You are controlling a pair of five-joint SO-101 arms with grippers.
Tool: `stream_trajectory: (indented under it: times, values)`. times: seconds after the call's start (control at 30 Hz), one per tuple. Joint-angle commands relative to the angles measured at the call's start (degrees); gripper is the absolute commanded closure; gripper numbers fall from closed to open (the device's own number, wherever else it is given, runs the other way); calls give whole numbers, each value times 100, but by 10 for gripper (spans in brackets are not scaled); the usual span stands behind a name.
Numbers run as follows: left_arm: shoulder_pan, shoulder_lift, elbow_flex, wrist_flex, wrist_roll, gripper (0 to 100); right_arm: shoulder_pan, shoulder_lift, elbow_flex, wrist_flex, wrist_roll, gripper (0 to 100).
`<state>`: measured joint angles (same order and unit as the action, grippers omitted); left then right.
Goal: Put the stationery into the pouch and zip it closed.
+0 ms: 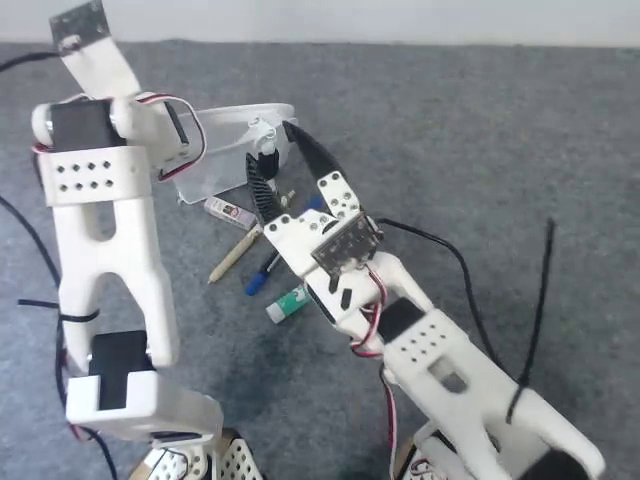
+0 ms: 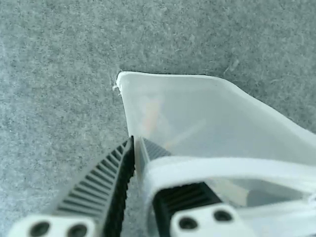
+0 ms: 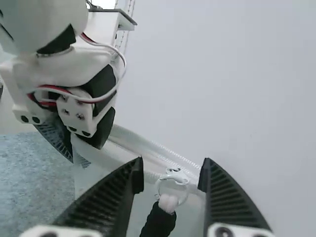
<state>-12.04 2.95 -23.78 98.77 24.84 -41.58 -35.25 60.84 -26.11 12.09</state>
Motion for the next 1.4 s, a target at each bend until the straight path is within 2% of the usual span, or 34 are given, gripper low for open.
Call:
stream_trajectory:
  times: [0.0, 0.17, 0.37, 0.53, 0.8, 0.9, 1.17, 1.37]
  values:
    - [-18, -26, -48, -53, 79, 990, 13, -769, -70, 980, 62, 828]
    - [-26, -62, -48, -44, 79, 990, 92, -1288, -70, 2018, 35, 828]
    - [-44, -70, -40, -26, 79, 990, 426, -1604, -105, 3099, -571, 828]
    - [-343, -79, -48, -35, 299, 990, 418, -1833, -255, 4338, -624, 828]
    - [-378, -79, -48, -35, 352, 990, 409, -1859, -264, 5516, -1468, 828]
    - [-387, -79, -48, -44, 352, 990, 400, -1824, -264, 5824, -1960, 825]
    - [-396, -44, -48, -44, 352, 990, -215, -1815, -264, 6492, -2778, 825]
    - [-387, -35, -48, -44, 352, 990, -215, -1815, -264, 6712, -3112, 827]
